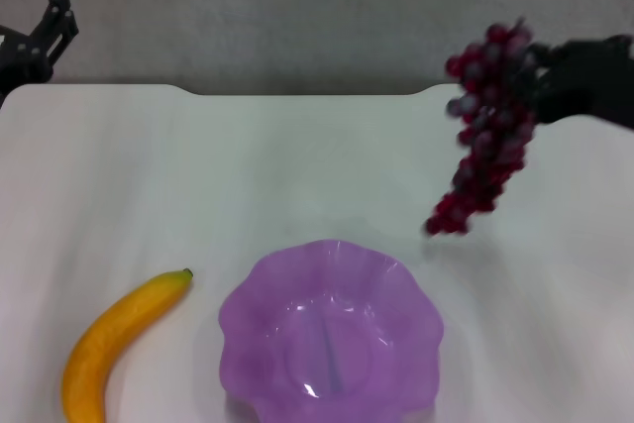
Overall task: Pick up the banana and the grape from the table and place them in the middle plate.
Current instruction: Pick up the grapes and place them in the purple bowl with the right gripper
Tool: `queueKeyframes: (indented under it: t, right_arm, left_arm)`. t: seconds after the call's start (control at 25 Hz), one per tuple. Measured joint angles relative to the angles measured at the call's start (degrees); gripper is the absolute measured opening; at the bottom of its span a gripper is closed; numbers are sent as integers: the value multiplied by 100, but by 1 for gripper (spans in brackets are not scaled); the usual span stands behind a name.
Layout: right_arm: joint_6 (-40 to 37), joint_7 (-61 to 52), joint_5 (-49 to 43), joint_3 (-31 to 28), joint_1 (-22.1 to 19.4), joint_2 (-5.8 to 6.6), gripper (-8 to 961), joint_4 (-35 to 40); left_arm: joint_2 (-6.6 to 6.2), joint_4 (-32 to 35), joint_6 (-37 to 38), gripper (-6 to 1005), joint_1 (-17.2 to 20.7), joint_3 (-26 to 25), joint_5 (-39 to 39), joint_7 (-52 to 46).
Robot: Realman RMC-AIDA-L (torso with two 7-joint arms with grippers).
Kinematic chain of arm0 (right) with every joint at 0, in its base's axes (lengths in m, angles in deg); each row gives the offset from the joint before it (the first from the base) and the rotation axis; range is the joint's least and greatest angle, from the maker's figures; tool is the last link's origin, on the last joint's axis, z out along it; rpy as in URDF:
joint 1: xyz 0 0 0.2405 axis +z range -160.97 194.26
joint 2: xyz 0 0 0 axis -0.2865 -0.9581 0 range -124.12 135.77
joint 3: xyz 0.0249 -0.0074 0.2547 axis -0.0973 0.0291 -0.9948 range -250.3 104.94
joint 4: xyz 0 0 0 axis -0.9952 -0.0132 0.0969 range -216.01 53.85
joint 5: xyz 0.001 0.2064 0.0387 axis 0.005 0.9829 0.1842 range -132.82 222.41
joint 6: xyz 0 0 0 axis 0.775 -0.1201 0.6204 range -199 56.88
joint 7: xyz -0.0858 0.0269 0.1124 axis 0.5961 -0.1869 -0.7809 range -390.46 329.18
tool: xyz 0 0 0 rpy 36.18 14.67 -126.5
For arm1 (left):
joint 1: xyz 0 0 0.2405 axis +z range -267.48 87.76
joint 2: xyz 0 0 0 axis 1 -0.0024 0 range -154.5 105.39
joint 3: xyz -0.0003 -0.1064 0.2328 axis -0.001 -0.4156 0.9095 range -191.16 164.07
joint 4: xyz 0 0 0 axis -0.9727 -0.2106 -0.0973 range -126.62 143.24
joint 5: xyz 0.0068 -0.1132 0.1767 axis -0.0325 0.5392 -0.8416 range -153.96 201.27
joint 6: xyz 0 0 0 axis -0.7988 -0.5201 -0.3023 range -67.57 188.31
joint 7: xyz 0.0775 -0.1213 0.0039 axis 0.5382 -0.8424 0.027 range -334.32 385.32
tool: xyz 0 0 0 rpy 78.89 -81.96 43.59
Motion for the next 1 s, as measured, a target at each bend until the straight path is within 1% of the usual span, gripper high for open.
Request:
queueKeyframes:
  t: [0.2,0.52,0.72,0.76,0.84,1.0]
  right_arm:
    - [158,-329,-532,-1,-115,-2,271,625]
    - [526,-375,-782,184,-81,4,264,1269]
    - [565,-365,-814,547,50,17,258,1338]
    - [594,-356,-816,669,154,21,257,1333]
    - [603,-353,-831,727,207,22,255,1323]
    - [618,-379,-1055,1078,363,17,243,1305]
  left_arm:
    - [-3,-20,4,879,18,-9,0,0]
    - [-9,-26,1,880,18,-19,0,12]
    - [-9,-13,0,880,30,-22,0,15]
    - [-9,-19,2,880,36,-22,0,16]
    - [-9,-20,2,880,36,-22,0,17]
    - [-9,-38,4,879,36,-17,0,17]
